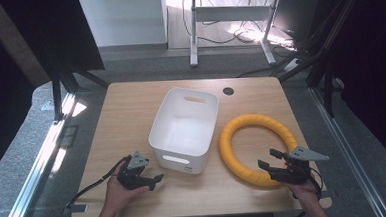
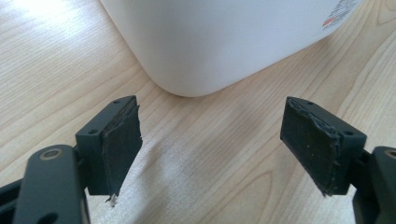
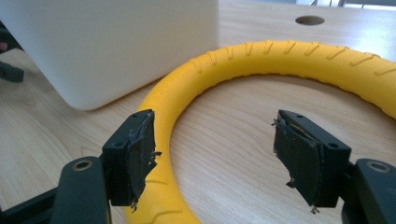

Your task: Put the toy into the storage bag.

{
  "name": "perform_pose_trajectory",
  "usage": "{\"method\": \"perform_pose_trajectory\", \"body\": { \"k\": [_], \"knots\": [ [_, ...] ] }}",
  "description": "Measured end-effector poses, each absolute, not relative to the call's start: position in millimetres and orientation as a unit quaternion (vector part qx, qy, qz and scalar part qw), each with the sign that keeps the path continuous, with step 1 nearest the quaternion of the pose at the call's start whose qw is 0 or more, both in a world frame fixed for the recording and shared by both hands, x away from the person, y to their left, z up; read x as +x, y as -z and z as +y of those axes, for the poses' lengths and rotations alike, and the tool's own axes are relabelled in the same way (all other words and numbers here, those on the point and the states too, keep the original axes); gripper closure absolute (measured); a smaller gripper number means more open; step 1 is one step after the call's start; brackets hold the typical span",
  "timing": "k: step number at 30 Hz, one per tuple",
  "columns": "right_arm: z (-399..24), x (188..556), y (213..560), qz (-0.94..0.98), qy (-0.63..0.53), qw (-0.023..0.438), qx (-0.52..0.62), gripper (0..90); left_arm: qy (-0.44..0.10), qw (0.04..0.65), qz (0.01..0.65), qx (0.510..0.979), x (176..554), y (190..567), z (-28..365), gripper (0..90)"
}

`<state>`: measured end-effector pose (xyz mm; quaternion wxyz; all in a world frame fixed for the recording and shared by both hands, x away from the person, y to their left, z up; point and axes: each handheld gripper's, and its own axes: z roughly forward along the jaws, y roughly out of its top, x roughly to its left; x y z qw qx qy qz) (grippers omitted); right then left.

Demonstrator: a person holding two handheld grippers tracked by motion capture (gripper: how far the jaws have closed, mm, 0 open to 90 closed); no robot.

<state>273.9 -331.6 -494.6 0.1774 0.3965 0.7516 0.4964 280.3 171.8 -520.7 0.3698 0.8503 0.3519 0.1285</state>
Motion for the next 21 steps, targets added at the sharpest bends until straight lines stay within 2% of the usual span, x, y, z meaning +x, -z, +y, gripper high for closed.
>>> {"method": "perform_pose_trajectory", "body": {
  "k": [10, 16, 18, 21],
  "knots": [
    [-320.7, 287.1, 485.1, 0.79, -0.462, 0.132, 0.381, 30.2, -0.13, 0.365, 0.34, 0.857, 266.0, 521.8, 170.4, 20.5],
    [-307.7, 289.8, 465.4, 0.804, -0.453, 0.141, 0.359, 30.8, -0.135, 0.373, 0.35, 0.849, 260.1, 517.4, 172.6, 20.7],
    [-301.0, 290.1, 463.7, 0.821, -0.437, 0.148, 0.338, 34.0, -0.133, 0.371, 0.353, 0.849, 261.7, 518.1, 172.0, 20.7],
    [-291.3, 293.7, 464.2, 0.843, -0.407, 0.142, 0.321, 33.5, -0.132, 0.368, 0.354, 0.85, 263.8, 518.4, 172.2, 20.7]
  ]
}}
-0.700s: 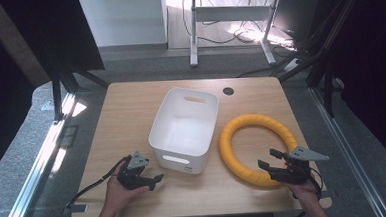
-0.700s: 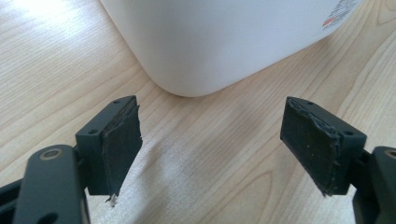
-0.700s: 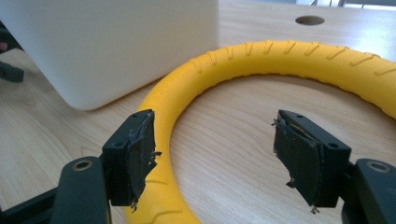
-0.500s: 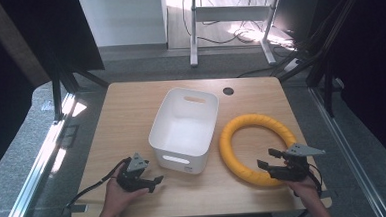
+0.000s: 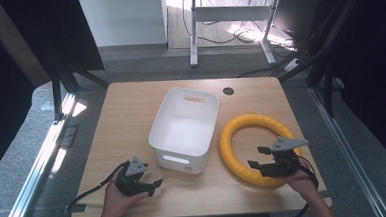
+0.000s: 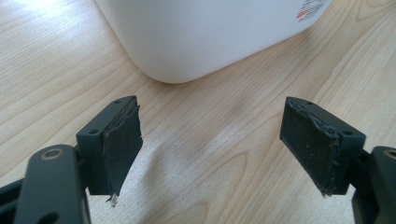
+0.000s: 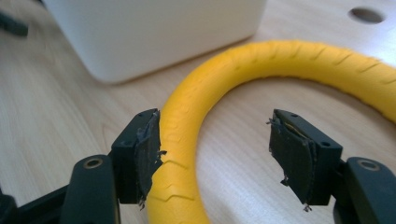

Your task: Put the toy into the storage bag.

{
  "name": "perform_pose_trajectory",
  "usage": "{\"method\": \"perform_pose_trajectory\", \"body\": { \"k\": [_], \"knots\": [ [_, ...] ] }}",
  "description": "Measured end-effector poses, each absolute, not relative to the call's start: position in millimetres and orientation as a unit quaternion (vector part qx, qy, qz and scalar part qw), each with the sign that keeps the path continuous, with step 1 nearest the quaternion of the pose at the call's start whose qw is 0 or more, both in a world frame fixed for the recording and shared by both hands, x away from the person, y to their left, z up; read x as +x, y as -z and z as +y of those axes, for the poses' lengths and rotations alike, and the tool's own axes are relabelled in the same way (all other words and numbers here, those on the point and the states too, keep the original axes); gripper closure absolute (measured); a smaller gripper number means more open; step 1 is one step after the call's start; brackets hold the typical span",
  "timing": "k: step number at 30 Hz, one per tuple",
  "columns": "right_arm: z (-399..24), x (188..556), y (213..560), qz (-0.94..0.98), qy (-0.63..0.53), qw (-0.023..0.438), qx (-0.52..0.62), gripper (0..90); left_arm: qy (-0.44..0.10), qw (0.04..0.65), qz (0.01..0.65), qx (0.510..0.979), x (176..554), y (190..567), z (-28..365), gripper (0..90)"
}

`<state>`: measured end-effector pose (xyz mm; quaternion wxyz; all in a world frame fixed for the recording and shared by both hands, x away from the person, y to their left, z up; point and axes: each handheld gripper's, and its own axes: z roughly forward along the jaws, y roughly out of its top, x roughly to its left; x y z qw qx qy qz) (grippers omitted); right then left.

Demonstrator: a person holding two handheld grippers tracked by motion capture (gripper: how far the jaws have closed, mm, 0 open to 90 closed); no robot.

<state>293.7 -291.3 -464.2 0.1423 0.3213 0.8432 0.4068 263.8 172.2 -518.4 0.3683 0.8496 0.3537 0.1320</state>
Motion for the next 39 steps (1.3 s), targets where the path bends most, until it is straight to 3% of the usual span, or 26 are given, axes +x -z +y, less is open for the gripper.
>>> {"method": "perform_pose_trajectory", "body": {
  "k": [11, 24, 39],
  "knots": [
    [-263.1, 311.8, 461.9, 0.877, -0.348, 0.084, 0.321, 33.0, -0.119, 0.373, 0.355, 0.849, 274.3, 519.3, 171.9, 21.0],
    [-237.9, 324.0, 460.3, 0.901, -0.3, 0.07, 0.304, 32.8, -0.113, 0.37, 0.347, 0.855, 278.5, 519.8, 172.7, 20.7],
    [-209.0, 333.3, 483.5, 0.923, -0.227, 0.045, 0.309, 33.3, -0.113, 0.363, 0.343, 0.859, 277.9, 521.2, 171.9, 20.6]
  ]
}}
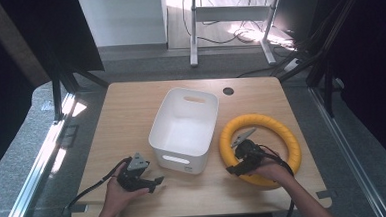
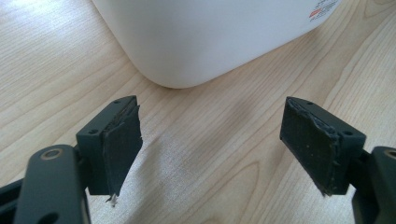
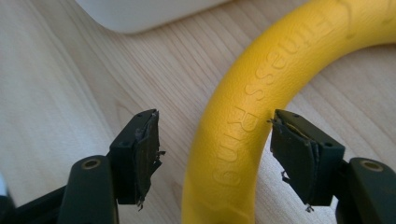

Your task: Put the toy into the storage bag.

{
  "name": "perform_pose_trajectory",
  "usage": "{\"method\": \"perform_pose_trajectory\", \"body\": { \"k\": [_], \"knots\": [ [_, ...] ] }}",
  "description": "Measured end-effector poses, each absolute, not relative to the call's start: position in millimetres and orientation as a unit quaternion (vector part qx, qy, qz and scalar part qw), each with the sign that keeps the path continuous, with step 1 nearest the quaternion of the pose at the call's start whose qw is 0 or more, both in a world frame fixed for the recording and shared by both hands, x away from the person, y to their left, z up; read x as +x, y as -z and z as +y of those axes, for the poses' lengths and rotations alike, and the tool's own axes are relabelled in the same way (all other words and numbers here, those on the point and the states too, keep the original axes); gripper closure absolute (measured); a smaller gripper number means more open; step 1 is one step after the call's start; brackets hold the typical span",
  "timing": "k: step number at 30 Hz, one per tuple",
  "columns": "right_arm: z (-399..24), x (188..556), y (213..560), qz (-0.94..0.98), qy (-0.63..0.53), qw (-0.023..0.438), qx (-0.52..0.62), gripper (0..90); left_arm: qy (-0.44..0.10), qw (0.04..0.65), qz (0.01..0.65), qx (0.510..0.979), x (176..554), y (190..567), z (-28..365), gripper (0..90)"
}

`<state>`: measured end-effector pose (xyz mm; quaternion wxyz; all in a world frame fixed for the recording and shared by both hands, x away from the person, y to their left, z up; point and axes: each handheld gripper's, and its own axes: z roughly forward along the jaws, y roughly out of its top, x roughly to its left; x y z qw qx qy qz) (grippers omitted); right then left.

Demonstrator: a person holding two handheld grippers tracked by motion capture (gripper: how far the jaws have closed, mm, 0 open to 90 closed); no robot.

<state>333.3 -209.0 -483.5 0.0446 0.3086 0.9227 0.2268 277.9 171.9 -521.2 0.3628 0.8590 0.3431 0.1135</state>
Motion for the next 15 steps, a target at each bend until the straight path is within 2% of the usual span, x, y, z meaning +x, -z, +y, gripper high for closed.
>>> {"method": "perform_pose_trajectory", "body": {
  "k": [15],
  "knots": [
    [-197.1, 346.3, 504.2, 0.935, -0.152, 0.041, 0.319, 36.1, -0.112, 0.359, 0.342, 0.861, 278.6, 522.9, 170.7, 20.6]
  ]
}}
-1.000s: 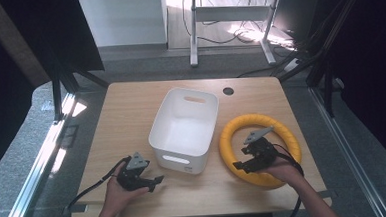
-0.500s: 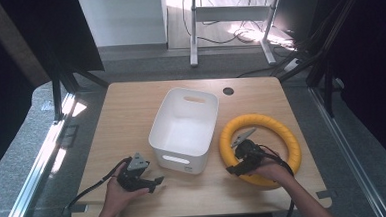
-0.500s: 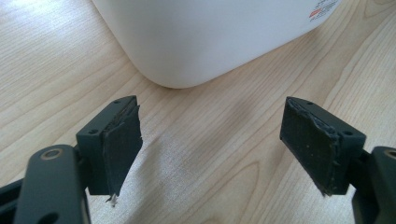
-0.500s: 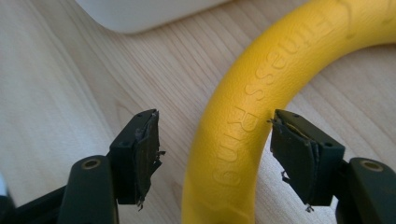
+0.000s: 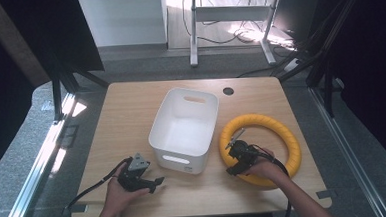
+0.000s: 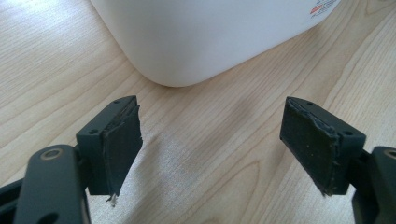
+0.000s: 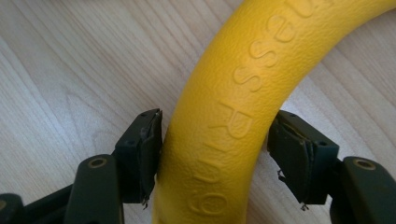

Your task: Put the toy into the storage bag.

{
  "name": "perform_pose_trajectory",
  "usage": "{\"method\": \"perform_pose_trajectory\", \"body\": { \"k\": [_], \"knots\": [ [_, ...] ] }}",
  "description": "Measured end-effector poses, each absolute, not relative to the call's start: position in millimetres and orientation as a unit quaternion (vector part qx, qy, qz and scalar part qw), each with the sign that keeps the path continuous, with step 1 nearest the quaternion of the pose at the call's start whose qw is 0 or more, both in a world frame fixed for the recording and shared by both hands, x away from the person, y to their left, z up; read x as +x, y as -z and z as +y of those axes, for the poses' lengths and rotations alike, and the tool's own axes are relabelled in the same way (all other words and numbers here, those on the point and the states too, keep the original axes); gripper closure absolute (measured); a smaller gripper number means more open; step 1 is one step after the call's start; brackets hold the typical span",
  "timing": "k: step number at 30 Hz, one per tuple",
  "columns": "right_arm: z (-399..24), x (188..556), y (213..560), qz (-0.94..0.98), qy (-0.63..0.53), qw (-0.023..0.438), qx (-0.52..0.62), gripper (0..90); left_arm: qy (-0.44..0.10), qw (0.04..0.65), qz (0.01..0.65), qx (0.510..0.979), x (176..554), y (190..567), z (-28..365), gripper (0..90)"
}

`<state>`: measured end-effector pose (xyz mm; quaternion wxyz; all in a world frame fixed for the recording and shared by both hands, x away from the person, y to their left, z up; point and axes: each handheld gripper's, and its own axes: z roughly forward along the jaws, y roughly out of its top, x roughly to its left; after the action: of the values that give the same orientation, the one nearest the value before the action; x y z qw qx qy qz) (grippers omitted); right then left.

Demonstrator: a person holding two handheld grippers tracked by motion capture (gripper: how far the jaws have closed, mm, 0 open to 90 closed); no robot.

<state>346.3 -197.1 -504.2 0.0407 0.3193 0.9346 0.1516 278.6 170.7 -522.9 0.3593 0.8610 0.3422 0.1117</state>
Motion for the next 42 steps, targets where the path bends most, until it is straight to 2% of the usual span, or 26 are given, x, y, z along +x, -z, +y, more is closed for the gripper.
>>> {"method": "perform_pose_trajectory", "body": {
  "k": [14, 17, 24, 27, 42],
  "knots": [
    [-192.4, 346.6, 504.0, 0.941, -0.114, 0.033, 0.316, 39.5, -0.11, 0.358, 0.341, 0.862, 279.0, 524.1, 170.0, 20.5],
    [-189.9, 346.5, 503.3, 0.943, -0.107, 0.031, 0.314, 43.5, -0.109, 0.357, 0.342, 0.862, 279.1, 524.3, 169.8, 20.4],
    [-187.7, 349.7, 501.9, 0.943, -0.093, 0.024, 0.319, 46.0, -0.11, 0.357, 0.341, 0.862, 278.9, 524.2, 170.0, 20.4],
    [-198.3, 352.8, 500.1, 0.933, -0.129, -0.009, 0.337, 47.1, -0.11, 0.355, 0.341, 0.863, 279.5, 524.5, 169.8, 20.4],
    [-234.3, 350.8, 469.2, 0.902, -0.243, -0.039, 0.354, 48.5, -0.109, 0.355, 0.343, 0.863, 280.0, 525.5, 169.0, 20.4]
  ]
}}
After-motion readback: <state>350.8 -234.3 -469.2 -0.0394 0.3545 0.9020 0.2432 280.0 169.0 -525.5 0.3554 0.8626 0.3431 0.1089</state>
